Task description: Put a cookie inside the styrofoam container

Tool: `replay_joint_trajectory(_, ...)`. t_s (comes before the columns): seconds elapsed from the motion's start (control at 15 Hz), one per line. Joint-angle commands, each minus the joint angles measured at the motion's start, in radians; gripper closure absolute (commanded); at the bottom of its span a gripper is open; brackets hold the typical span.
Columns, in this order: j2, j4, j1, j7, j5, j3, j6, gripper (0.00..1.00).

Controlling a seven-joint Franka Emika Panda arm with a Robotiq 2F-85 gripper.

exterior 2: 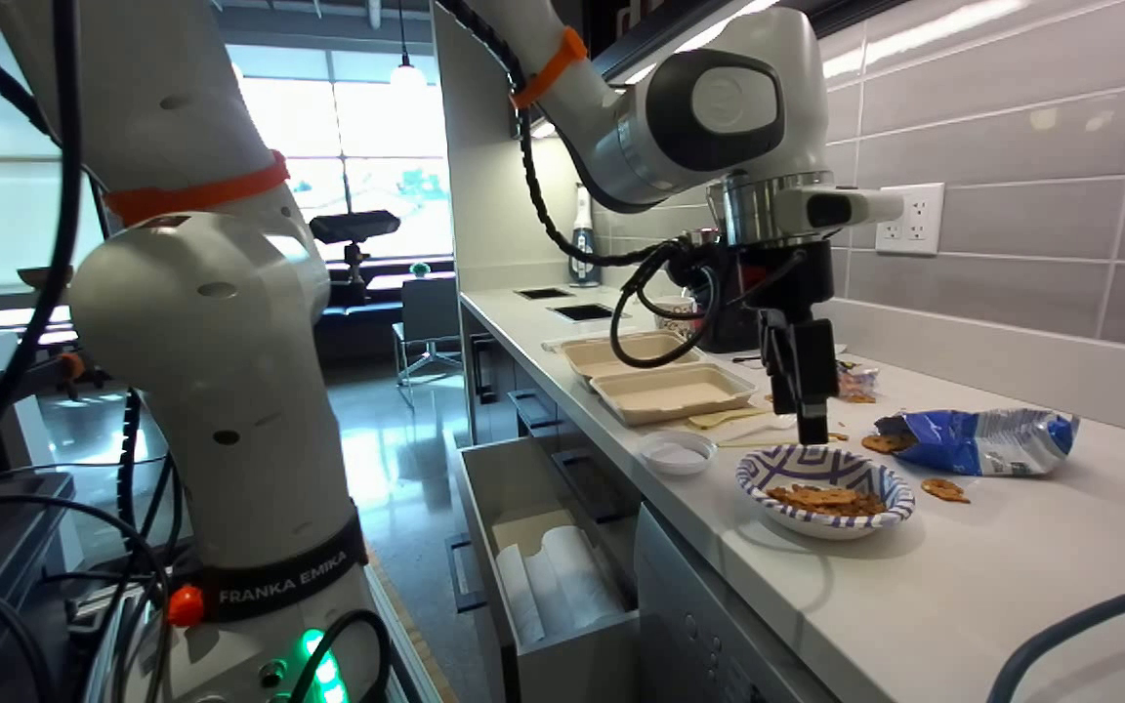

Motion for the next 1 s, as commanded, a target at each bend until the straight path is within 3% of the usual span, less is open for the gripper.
replay_joint_trajectory(0.0, 0.0, 0.002, 0.001, -0.001, 0.0, -0.001, -0.002, 0.0)
replay_joint_trajectory(0.93, 0.084, -0.017, -0.002, 0.136, -0.254, 0.028, 0.085, 0.0)
